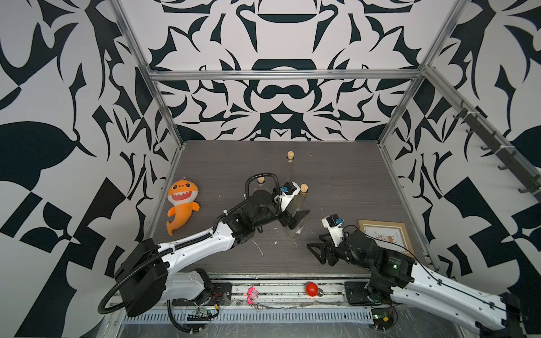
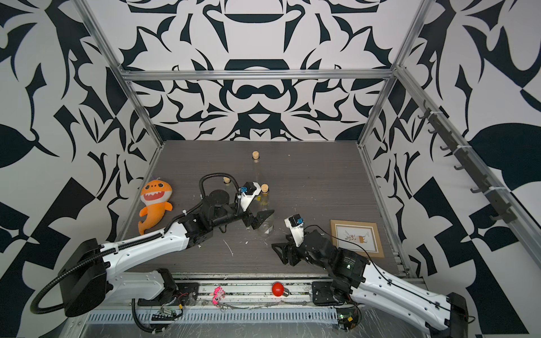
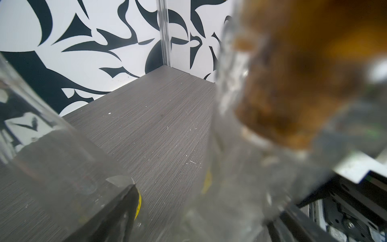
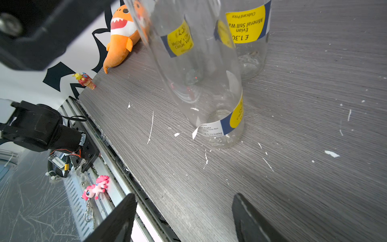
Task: Remove the label from the bottle
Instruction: Hold the bottle at the center of the board.
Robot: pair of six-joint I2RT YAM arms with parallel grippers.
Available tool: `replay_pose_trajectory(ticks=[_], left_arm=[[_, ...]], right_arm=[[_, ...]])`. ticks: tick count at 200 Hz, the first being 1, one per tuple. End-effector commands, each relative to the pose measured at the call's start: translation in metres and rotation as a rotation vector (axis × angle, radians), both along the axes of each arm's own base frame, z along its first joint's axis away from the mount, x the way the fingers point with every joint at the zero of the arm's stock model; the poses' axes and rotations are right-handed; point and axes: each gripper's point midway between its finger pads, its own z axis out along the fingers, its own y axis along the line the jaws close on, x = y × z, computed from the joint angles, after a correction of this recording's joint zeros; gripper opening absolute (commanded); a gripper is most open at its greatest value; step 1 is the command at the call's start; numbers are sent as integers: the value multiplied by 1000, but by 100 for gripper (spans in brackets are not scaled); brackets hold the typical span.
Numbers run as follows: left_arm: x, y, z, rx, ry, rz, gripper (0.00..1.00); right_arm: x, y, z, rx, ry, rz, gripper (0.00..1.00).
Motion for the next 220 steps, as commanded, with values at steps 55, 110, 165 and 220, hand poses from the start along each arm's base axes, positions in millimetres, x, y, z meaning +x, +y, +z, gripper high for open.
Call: replay_pose_trajectory(ticks=[55,110,165,220], left_arm=[[6,-14,-5,9,6,-29,90],[8,-14,-5,7,13,-17,79],[10,-12,-4,5,15,-1,72],[9,-8,5,-10,5,9,84]], right_arm=[[-1,3,4,32,-14,17,75],[-3,2,2,37,-7,14,75],[-4,0,0,43,-2,9,74],[-4,1,0,44,-1,16,74]])
